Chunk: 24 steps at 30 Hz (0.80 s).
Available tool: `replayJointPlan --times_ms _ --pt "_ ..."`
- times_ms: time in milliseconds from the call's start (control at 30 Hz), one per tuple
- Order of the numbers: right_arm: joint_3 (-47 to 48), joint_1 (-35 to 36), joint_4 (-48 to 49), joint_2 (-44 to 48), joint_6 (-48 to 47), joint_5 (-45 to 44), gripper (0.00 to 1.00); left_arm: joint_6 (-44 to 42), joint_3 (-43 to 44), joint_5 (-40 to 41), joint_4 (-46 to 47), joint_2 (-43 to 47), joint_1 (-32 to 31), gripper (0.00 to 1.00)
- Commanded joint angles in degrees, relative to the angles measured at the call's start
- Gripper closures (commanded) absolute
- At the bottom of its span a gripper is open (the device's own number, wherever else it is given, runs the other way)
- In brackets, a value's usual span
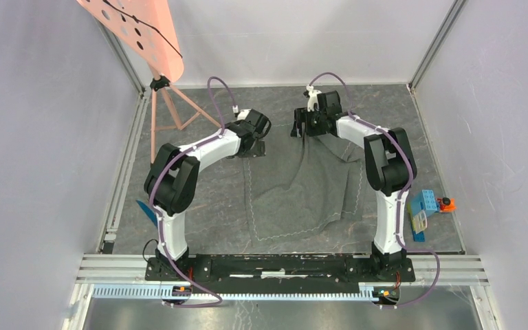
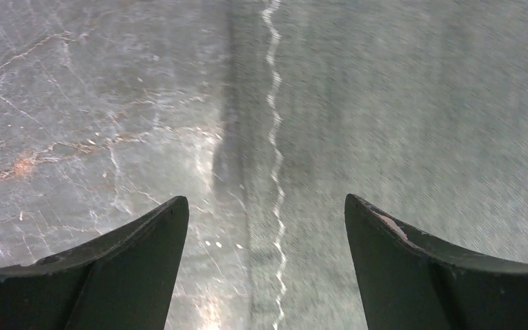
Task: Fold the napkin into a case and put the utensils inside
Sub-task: Flatten out the crumpled napkin at the center of the board.
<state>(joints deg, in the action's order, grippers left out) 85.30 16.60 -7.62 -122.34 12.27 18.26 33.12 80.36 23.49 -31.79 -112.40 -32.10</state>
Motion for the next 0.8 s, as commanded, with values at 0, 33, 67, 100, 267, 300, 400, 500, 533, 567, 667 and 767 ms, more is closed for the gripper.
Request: replayJointPlan --times_ms 0,33,67,100,267,300,400,500,533,567,667,767 --pt "3.8 0.0 -11.3 7.9 -3.8 -9.5 0.18 -4.8 1.2 0.2 -1.0 6.3 -4.2 0.1" --pt "1.2 0.0 -12.7 10.7 -3.8 -13.5 0.17 -5.1 0.6 -2.0 -0.7 7.5 -5.1 0.1" --pt "-1.4 -0.1 -13.5 13.9 -3.4 -16.0 0.16 -5.1 -0.4 -4.2 0.1 8.6 -5.6 0.1" --pt "-5.1 -0.3 -13.7 17.0 -2.6 -17.8 0.15 -4.4 -1.6 -7.4 1.1 9.5 -6.1 0.1" --pt "-25.9 -4.7 -14.0 35.2 7.3 -24.6 0.17 3.3 -5.8 -17.8 7.0 8.9 -6.2 0.09" --pt "-29.0 -5.6 -14.4 38.7 8.5 -24.4 0.18 5.0 -6.0 -19.7 7.9 7.8 -6.2 0.09" --pt "-39.3 -7.5 -13.0 48.9 10.6 -24.5 0.27 9.1 -5.7 -22.9 9.1 4.2 -6.1 0.11" --pt "-46.3 -8.5 -11.9 54.9 11.4 -26.9 0.42 11.2 -5.1 -22.9 7.6 1.8 -6.1 0.11" --pt "-47.1 -8.9 -12.9 55.6 11.3 -26.6 0.5 11.3 -4.9 -22.7 6.7 1.4 -6.1 0.11" --pt "-47.8 -9.0 -13.5 56.0 10.9 -25.9 0.55 11.3 -4.7 -22.6 5.7 1.2 -6.0 0.11" --pt "-50.7 -8.9 -14.0 56.2 10.8 -23.1 0.67 10.0 -5.4 -22.1 3.4 0.4 -4.8 0.1" --pt "-54.7 -8.8 -12.4 55.3 10.6 -18.4 0.74 7.7 -5.3 -17.6 -0.4 -0.4 -3.9 0.1"
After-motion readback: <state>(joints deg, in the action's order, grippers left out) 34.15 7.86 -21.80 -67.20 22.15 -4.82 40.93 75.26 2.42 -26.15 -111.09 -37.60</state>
